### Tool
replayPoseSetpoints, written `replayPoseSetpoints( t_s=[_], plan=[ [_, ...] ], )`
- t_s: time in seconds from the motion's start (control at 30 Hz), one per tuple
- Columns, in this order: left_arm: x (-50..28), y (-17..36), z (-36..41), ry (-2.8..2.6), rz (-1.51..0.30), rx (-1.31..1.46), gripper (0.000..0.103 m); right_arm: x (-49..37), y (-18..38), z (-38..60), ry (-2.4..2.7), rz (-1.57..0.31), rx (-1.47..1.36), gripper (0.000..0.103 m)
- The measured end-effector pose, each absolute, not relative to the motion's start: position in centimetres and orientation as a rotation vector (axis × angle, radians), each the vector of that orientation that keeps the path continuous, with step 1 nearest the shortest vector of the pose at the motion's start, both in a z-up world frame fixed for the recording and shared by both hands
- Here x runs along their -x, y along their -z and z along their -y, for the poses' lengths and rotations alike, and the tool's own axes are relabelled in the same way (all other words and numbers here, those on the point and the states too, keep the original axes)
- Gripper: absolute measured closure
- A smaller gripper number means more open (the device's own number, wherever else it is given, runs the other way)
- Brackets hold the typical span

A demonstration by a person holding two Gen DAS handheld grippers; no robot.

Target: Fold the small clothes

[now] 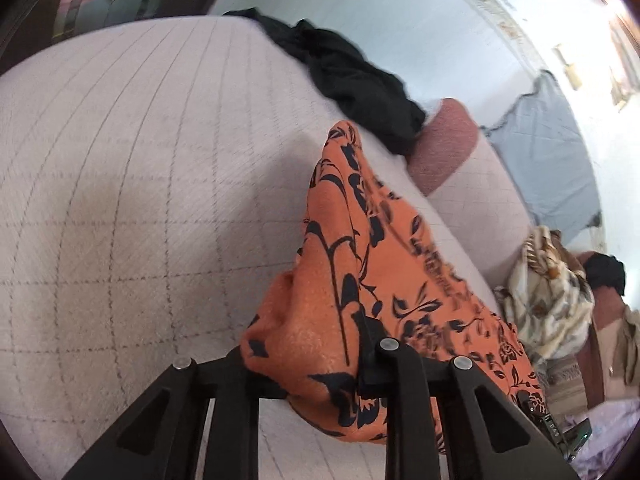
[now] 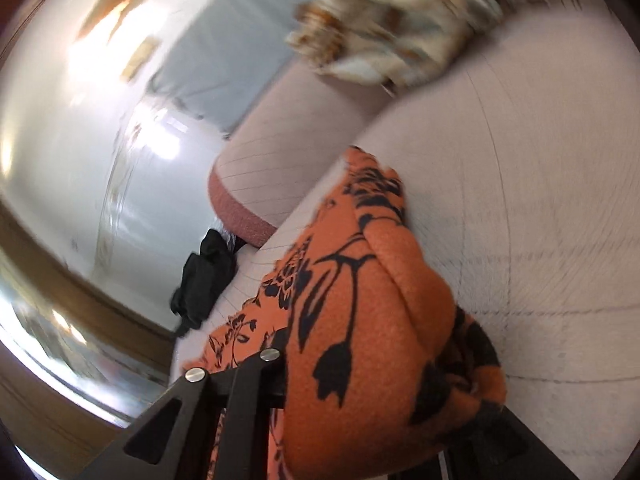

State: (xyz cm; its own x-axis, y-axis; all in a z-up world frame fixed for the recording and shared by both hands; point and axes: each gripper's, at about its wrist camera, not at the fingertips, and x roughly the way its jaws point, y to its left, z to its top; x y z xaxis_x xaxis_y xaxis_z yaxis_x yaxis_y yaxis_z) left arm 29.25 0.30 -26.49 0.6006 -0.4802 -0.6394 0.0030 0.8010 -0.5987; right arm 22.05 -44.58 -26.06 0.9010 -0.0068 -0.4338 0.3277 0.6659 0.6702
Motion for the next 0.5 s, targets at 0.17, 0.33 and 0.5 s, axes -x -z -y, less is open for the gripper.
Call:
replayPoseSetpoints(
  t_s=[0.17, 0.33, 0.5],
  plan=[
    [-26.8, 26.1, -1.1, 0.305, -0.966, 0.524, 0.081, -19.1, 24.4, 43.3, 0.236, -0.434, -0.758, 0.088],
    [-26.9, 28.0, -1.4, 0.276, -1.056, 0.494, 0.079, -18.4, 29.1, 46.3, 0.279, -0.670, -1.007, 0.081],
    [-27.1, 28.5, -1.6, 0.283, -1.060, 0.528, 0.058, -15.3, 29.3, 48.2, 0.332, -0.626, -1.158, 0.063]
  ],
)
